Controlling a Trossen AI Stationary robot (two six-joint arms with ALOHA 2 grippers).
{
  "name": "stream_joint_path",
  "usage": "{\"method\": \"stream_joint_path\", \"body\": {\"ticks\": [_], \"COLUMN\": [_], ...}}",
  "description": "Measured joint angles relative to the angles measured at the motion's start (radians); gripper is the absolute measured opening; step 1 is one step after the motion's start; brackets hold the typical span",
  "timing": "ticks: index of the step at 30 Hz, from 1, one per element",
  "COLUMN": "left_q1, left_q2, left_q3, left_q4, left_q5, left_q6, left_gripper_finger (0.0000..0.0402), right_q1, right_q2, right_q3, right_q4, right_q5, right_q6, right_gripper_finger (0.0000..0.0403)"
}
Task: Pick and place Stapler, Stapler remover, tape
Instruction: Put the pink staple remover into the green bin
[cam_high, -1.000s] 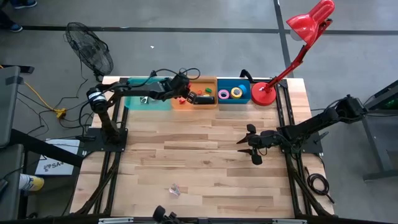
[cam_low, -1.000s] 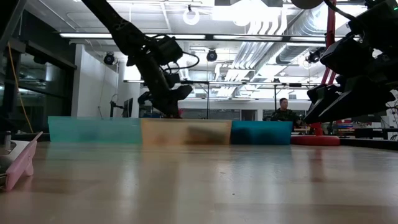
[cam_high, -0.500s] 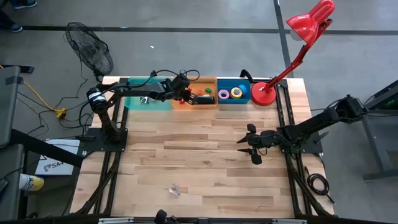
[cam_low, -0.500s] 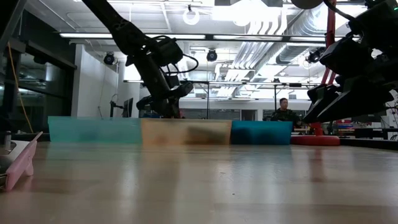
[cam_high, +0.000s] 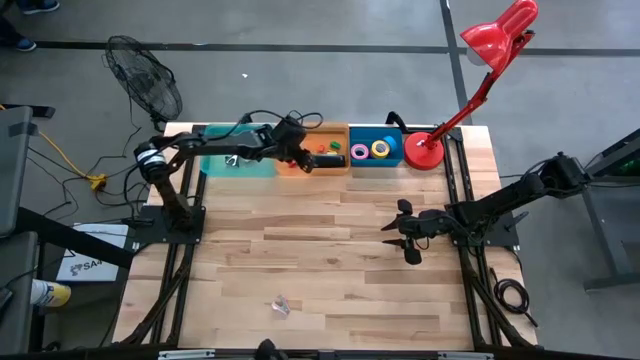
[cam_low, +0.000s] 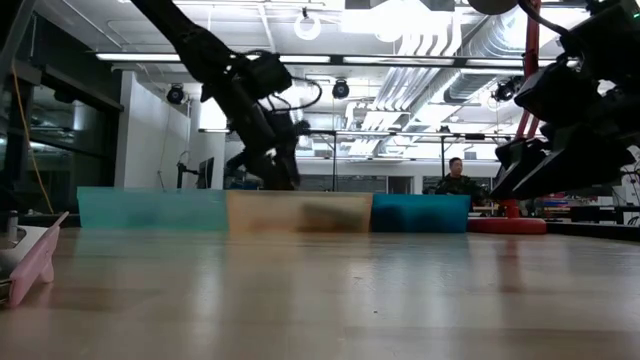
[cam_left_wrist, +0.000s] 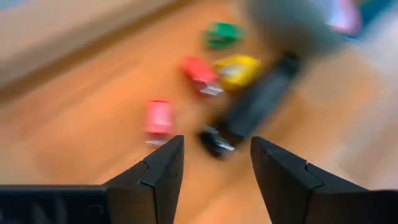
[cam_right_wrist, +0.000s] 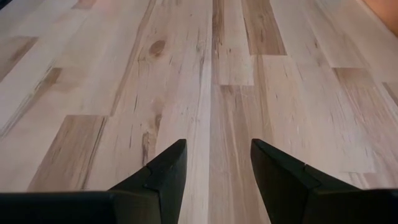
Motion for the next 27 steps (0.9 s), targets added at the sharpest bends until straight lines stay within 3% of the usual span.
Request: {"method": "stream_joint_path", "body": {"ticks": [7,11,20,27], "left_q1": [-0.018,-0.077,-0.333,-0.582], "left_q2": [-0.117,-0.18,-0.227,-0.218], "left_q3": [0.0,0.0,0.0,0.0], "left_q4": [-0.105,-0.243,-0.47,-0.436], "left_q5": [0.313,0.41,0.392,0.385], "left_q6": [0.172,0.28,0.358,0.382], "left_gripper_finger": [0.0186,0.0186,0.0186,0.0186], "right_q1": [0.0,0.0,0.0,0.0], "right_q2": [0.0,0.0,0.0,0.0], "right_q3": [0.0,0.0,0.0,0.0], "right_q4": [-0.019,-0.021,-0.021,-0.021], "right_q5": [0.0,0.0,0.006,0.007], "right_q6": [0.0,0.0,0.0,0.0], "right_gripper_finger": [0.017,0.0169,0.0169,0.0169]}}
